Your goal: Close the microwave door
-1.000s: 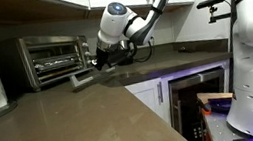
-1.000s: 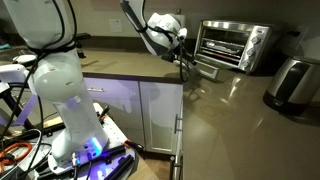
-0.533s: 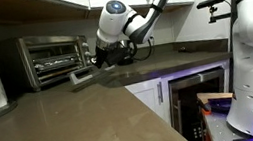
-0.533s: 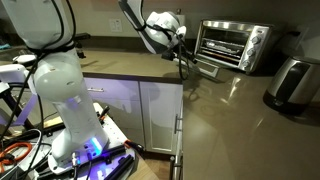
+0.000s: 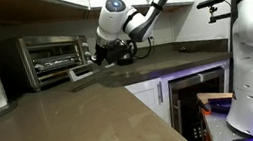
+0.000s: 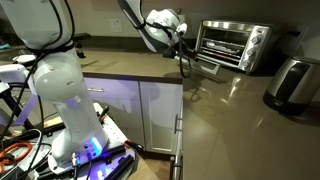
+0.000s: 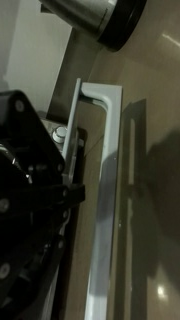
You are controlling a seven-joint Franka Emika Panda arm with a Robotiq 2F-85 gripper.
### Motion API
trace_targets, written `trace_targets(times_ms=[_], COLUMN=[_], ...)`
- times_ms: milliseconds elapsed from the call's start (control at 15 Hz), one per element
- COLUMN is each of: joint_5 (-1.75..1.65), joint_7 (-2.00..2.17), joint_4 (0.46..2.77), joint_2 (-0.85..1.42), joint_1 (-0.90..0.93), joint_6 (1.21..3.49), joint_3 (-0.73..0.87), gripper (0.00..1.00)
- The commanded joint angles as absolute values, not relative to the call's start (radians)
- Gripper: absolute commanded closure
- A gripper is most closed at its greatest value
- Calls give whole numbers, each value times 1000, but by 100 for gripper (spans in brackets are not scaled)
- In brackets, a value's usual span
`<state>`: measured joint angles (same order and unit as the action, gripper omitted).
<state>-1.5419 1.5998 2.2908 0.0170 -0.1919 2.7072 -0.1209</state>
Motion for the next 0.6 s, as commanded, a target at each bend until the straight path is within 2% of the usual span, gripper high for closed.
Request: trace_targets(times_ms=[0, 533], joint_5=[-1528, -1416], joint_7=[1529, 1338], joint_4=[2275, 2247], joint_2=[2, 9], joint_1=[-201, -200], joint_6=[2703, 2714], joint_3=[-109, -83], gripper=[100, 100])
